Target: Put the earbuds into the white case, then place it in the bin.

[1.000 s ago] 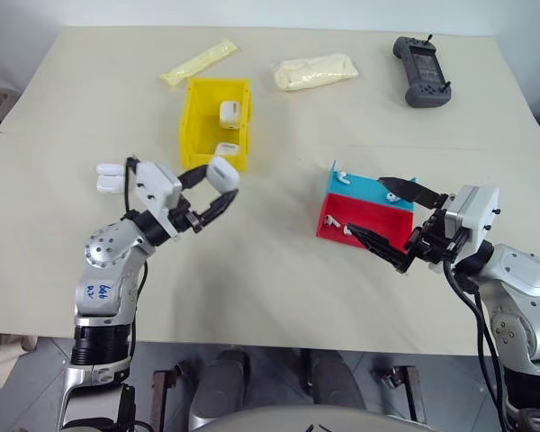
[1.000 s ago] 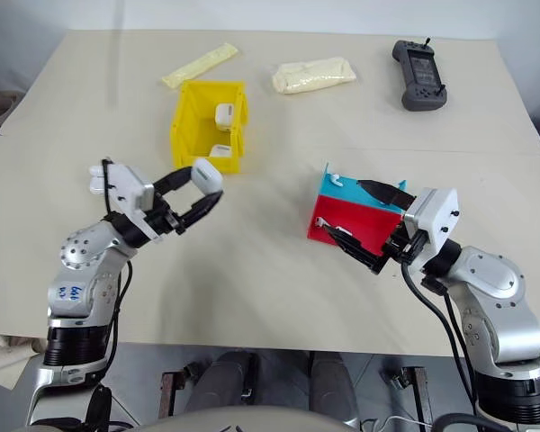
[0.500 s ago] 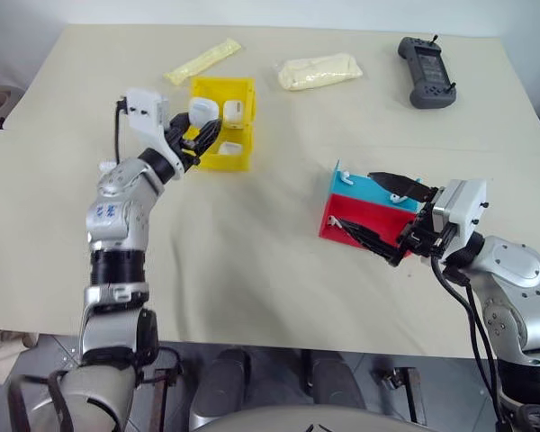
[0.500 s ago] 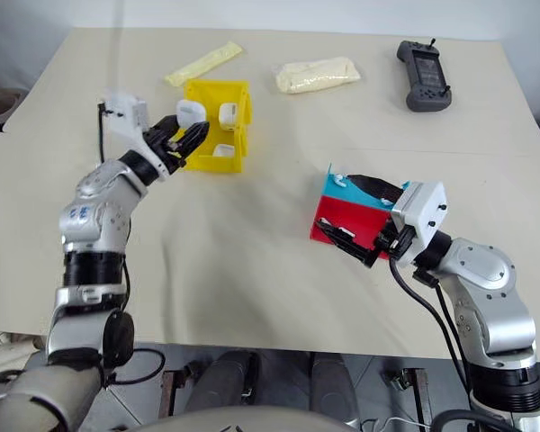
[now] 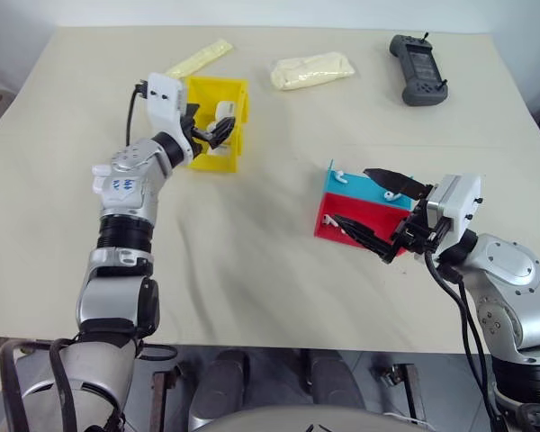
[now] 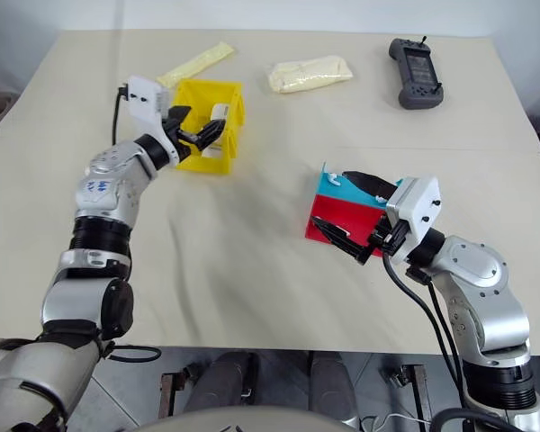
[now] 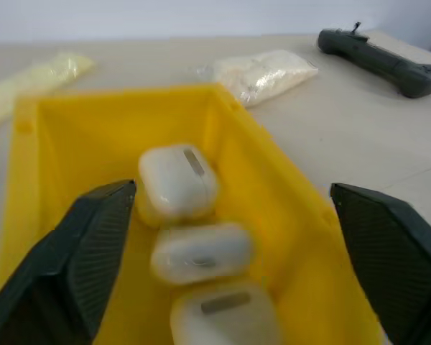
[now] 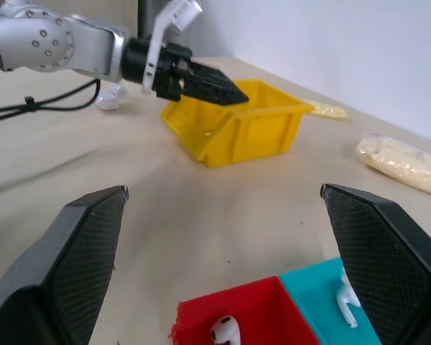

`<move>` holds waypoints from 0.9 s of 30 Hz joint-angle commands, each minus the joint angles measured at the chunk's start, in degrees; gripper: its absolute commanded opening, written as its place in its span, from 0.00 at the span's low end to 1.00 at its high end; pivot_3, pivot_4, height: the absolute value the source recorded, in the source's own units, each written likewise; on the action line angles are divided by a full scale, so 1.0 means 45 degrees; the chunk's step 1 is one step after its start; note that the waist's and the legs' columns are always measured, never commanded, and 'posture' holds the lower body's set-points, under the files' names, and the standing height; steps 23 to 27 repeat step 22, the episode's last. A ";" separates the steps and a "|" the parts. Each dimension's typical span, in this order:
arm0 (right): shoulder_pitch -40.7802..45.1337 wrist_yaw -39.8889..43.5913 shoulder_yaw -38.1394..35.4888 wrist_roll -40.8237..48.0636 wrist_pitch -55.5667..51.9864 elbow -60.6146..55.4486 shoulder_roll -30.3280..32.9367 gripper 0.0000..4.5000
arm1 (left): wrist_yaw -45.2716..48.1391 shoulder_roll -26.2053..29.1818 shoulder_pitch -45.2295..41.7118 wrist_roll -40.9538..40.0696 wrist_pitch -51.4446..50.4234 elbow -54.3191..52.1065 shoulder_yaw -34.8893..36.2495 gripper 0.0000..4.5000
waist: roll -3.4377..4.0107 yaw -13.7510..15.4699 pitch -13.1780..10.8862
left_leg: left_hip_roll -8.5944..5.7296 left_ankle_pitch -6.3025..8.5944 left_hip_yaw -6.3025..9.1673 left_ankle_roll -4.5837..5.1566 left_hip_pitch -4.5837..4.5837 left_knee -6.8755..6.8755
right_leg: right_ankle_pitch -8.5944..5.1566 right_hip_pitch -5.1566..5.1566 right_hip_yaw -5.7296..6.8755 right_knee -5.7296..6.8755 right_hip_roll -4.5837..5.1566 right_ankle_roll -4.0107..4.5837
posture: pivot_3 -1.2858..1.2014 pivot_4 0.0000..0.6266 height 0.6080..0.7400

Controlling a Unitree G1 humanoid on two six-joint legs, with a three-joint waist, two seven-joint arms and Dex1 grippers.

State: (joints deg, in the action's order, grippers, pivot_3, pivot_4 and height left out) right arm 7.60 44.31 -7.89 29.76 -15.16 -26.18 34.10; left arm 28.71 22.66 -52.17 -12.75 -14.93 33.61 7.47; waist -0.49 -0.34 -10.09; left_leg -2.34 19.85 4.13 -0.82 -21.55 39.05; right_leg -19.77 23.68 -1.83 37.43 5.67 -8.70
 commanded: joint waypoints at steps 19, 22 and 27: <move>-0.0290 0.2758 -0.0780 0.0108 0.0801 0.1749 0.1499 1.00 | 0.6555 0.4497 0.9584 -0.2127 0.0007 -0.9774 0.0626 0.99 | 0.0002 0.0084 0.0000 | 0.0008 0.0006 0.0030 0.0006 0.0012 -0.0007 | 0.0015 -0.0047 0.0011 -0.0108 0.0054 0.0026 | 0.52 0.24 1.00; -0.0546 0.2905 -0.0872 0.0179 0.0788 0.1718 0.1570 1.00 | 0.5906 0.4155 0.9601 -0.1786 0.0452 -0.9836 0.0639 0.99 | 0.0002 0.0068 0.0001 | 0.0010 0.0005 0.0027 0.0005 0.0016 -0.0012 | 0.0015 -0.0045 0.0010 -0.0106 0.0049 0.0026 | 0.52 0.24 1.00; -0.0546 0.2905 -0.0872 0.0179 0.0788 0.1718 0.1570 1.00 | 0.5906 0.4155 0.9601 -0.1786 0.0452 -0.9836 0.0639 0.99 | 0.0002 0.0068 0.0001 | 0.0010 0.0005 0.0027 0.0005 0.0016 -0.0012 | 0.0015 -0.0045 0.0010 -0.0106 0.0049 0.0026 | 0.52 0.24 1.00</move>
